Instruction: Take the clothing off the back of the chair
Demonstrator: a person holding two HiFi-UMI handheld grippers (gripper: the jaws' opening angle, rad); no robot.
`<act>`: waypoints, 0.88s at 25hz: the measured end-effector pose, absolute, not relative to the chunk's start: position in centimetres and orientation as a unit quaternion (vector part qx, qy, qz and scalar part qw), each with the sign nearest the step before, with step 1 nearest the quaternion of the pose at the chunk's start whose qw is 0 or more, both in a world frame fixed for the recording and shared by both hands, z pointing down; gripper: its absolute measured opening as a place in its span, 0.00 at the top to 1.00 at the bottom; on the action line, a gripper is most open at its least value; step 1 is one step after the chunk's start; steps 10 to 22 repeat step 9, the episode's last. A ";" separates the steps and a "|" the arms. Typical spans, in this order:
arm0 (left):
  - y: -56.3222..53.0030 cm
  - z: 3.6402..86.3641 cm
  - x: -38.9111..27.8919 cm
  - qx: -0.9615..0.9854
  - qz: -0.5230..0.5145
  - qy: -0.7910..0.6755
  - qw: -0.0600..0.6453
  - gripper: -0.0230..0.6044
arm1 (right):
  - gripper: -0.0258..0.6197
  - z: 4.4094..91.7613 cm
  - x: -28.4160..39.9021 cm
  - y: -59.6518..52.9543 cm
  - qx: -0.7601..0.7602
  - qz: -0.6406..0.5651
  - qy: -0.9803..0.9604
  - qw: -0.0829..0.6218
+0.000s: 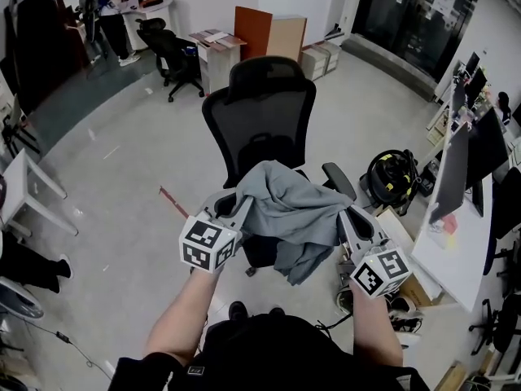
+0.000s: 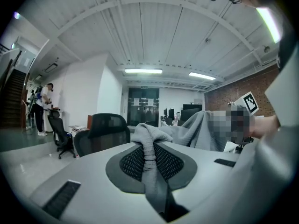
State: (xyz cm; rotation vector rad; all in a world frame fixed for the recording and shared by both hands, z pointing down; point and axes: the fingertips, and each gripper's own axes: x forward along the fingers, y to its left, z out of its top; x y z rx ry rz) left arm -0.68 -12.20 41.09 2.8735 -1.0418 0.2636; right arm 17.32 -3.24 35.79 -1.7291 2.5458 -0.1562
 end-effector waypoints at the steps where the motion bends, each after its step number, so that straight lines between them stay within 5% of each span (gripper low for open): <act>1: -12.2 41.2 -0.5 0.937 0.088 -0.337 0.037 0.90 | 0.90 35.8 17.4 -3.2 -0.561 -0.050 0.826 0.030; 22: -11.8 41.9 0.7 0.943 0.098 -0.316 0.034 0.89 | 0.90 34.9 17.9 -2.6 -0.569 -0.039 0.821 0.034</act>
